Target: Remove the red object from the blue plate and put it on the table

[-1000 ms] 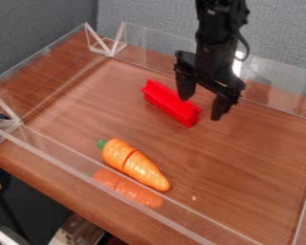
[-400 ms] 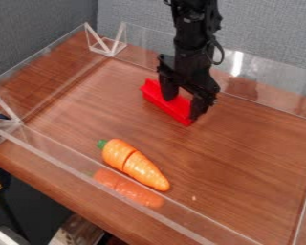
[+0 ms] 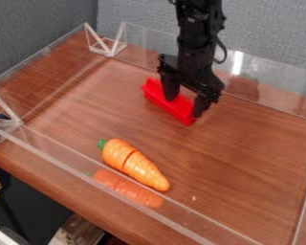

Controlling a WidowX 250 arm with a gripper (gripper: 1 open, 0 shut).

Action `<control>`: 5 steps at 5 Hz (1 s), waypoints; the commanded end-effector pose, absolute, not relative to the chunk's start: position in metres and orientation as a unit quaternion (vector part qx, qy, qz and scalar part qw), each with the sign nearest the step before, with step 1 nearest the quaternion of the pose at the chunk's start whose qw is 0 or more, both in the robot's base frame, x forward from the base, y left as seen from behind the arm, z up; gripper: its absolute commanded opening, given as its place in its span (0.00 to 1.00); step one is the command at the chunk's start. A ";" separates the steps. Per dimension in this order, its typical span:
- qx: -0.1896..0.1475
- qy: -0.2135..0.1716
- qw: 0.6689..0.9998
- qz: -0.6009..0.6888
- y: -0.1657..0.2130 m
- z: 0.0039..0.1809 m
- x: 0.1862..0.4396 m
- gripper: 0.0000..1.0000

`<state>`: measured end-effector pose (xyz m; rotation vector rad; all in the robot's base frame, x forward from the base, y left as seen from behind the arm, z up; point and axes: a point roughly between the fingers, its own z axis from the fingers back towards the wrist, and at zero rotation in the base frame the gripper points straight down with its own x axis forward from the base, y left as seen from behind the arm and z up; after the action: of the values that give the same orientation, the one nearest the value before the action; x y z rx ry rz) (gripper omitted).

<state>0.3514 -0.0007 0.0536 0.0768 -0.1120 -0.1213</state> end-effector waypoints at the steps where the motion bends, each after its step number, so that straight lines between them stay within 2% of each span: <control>1: 0.041 -0.080 0.995 -0.044 -0.005 0.074 0.351 0.00; 2: 0.040 -0.083 0.995 -0.031 -0.004 0.083 0.344 0.00; 4: 0.040 -0.091 0.995 -0.001 0.006 0.072 0.328 0.00; 5: 0.033 -0.096 0.994 -0.028 -0.004 0.069 0.326 0.00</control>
<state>0.3199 -0.0027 0.0456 0.0645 -0.1165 -0.0460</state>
